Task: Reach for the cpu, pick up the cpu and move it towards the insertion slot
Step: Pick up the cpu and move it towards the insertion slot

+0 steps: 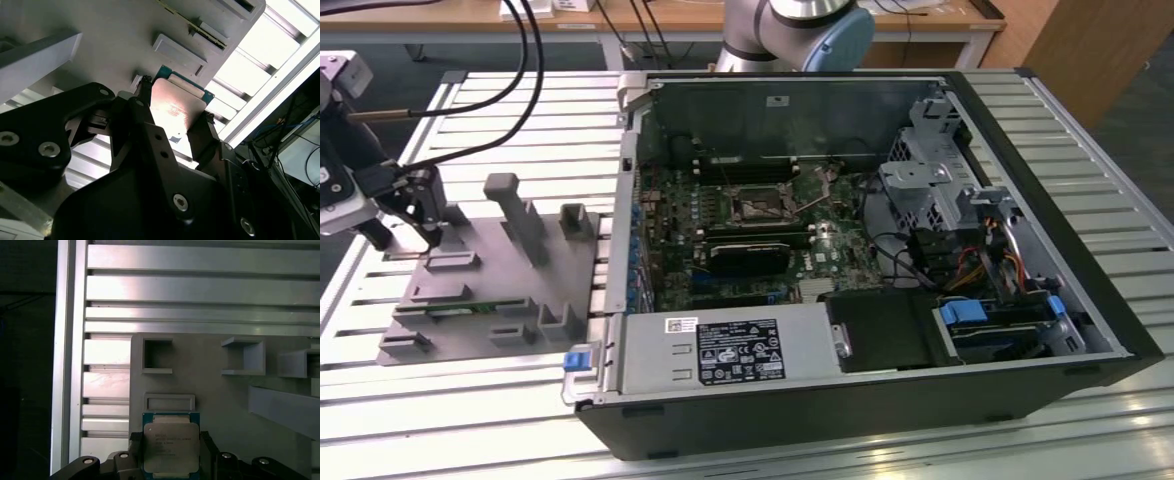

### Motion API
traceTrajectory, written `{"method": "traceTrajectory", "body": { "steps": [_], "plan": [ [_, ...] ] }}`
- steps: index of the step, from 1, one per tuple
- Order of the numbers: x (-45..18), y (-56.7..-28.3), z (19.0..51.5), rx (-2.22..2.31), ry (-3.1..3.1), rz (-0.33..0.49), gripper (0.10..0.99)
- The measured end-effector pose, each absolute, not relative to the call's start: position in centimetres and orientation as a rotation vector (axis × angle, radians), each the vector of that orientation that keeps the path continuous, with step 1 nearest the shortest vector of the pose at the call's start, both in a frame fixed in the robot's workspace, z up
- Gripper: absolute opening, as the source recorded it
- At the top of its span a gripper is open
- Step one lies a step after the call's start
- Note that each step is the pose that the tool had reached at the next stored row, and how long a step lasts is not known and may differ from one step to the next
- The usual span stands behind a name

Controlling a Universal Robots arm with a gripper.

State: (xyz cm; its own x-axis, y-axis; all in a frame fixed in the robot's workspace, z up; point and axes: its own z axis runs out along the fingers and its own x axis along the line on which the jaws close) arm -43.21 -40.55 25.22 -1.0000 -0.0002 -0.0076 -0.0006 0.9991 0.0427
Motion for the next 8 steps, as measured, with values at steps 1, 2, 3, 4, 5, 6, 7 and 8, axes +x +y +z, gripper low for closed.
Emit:
{"method": "traceTrajectory", "body": {
  "steps": [1,2,3,4,5,6,7,8],
  "plan": [
    [-43.21,-40.55,25.24,-0.001,3.133,0.067,0.537],
    [-43.21,-40.54,25.27,-0.001,3.133,0.067,0.537],
    [-43.22,-40.54,25.31,-0.001,3.134,0.067,0.537],
    [-43.22,-40.54,25.36,-0.001,3.134,0.067,0.537],
    [-43.22,-40.53,25.41,-0.001,3.134,0.067,0.537],
    [-43.21,-40.53,25.46,-0.001,3.133,0.067,0.537],
    [-43.22,-40.52,25.52,-0.001,3.133,0.067,0.537],
    [-43.22,-40.51,25.59,-0.001,3.133,0.067,0.537]
  ]
}}
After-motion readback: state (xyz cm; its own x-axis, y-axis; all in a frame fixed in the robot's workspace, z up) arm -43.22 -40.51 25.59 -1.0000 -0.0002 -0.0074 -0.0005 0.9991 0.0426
